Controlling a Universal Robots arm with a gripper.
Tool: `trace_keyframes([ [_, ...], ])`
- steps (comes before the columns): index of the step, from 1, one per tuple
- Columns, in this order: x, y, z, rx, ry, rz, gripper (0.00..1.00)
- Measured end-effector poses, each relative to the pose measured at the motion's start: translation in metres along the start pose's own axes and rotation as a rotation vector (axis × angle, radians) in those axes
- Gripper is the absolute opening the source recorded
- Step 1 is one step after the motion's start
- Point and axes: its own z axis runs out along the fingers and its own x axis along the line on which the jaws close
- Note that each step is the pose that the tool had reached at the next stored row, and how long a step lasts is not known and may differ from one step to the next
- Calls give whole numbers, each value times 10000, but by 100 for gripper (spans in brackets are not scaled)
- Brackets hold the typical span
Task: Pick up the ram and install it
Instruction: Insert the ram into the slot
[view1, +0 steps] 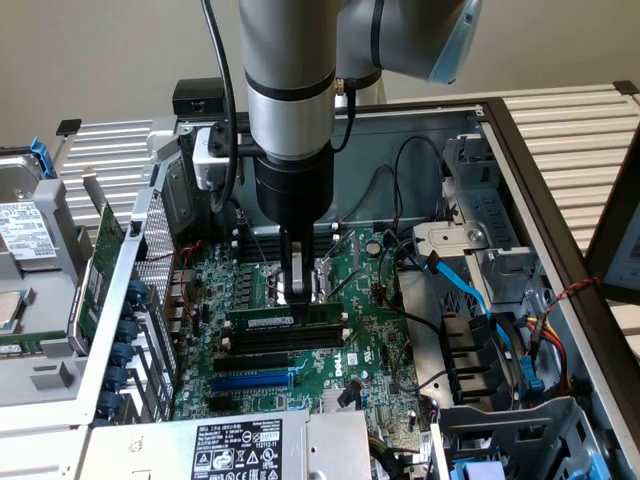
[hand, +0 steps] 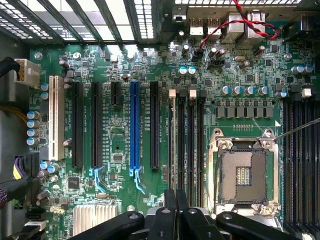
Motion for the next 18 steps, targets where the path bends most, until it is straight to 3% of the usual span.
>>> trace_keyframes([
  [6, -6, 15, 18, 7, -1, 7, 12],
  [14, -4, 42, 31, 142, -11, 35, 12],
  [18, -4, 45, 46, 158, -26, 43, 12],
])
